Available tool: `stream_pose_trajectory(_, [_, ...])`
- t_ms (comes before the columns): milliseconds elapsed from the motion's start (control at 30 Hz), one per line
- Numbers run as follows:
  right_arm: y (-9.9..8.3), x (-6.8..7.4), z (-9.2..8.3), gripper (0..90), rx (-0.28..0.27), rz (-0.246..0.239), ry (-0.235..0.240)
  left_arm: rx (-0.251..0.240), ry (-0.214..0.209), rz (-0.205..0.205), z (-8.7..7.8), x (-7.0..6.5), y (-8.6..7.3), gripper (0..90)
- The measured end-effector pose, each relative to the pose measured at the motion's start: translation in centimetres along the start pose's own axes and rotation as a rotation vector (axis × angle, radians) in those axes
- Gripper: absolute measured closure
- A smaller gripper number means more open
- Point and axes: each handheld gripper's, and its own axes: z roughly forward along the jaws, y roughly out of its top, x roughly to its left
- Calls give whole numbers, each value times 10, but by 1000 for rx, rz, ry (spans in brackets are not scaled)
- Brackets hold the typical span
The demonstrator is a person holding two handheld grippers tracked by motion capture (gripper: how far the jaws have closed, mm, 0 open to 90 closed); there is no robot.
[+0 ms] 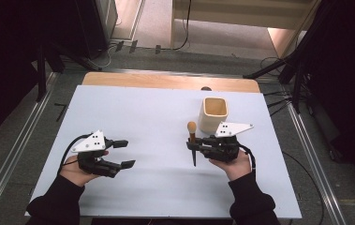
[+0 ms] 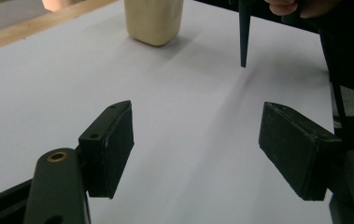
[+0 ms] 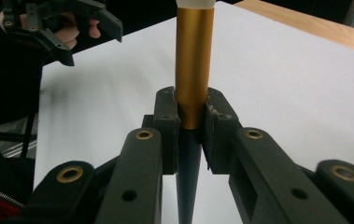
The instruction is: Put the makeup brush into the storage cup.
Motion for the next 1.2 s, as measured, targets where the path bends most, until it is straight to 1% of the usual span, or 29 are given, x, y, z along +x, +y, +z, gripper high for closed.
stream_pose_trajectory(67, [0, -1, -1, 790, -5, 3, -7, -7, -1, -4, -1, 1, -1, 271])
stream_pose_trajectory(100, [1, -2, -4, 790, -14, 15, -16, -11, 4, -17, -2, 3, -2, 267])
stream_pose_trajectory(133, [1, -2, -4, 790, -14, 15, -16, -11, 4, -17, -2, 3, -2, 266])
stream_pose_trajectory(233, [1, -5, -8, 790, -15, 22, -32, -8, 4, -37, -4, 6, -4, 260])
stream_pose_trajectory(300, [1, -6, -10, 790, -15, 26, -41, -2, 13, -34, -5, 7, -5, 258])
stream_pose_trajectory(367, [1, -8, -12, 790, -18, 31, -53, 3, 6, -41, -5, 8, -6, 257])
stream_pose_trajectory(467, [1, -13, -16, 790, -23, 44, -64, 8, 12, -40, -5, 8, -7, 251])
stream_pose_trajectory(500, [1, -13, -16, 790, -23, 44, -64, 10, 14, -44, -5, 8, -8, 251])
stream_pose_trajectory(533, [1, -15, -19, 790, -30, 55, -74, 12, 21, -49, -6, 9, -8, 248])
stream_pose_trajectory(667, [1, -20, -25, 790, -36, 62, -99, 2, 21, -65, -7, 11, -9, 246])
stream_pose_trajectory(800, [3, -23, -28, 790, -40, 67, -117, 6, 21, -65, -8, 12, -10, 246])
stream_pose_trajectory(933, [6, -27, -33, 790, -48, 65, -141, 7, 22, -75, -9, 13, -12, 244])
stream_pose_trajectory(1000, [8, -30, -34, 790, -52, 68, -150, 8, 30, -72, -9, 13, -13, 245])
stream_pose_trajectory(1100, [11, -32, -36, 790, -60, 70, -158, 2, 28, -73, -9, 13, -13, 245])
stream_pose_trajectory(1200, [13, -35, -35, 790, -57, 66, -161, -5, 32, -70, -9, 13, -14, 243])
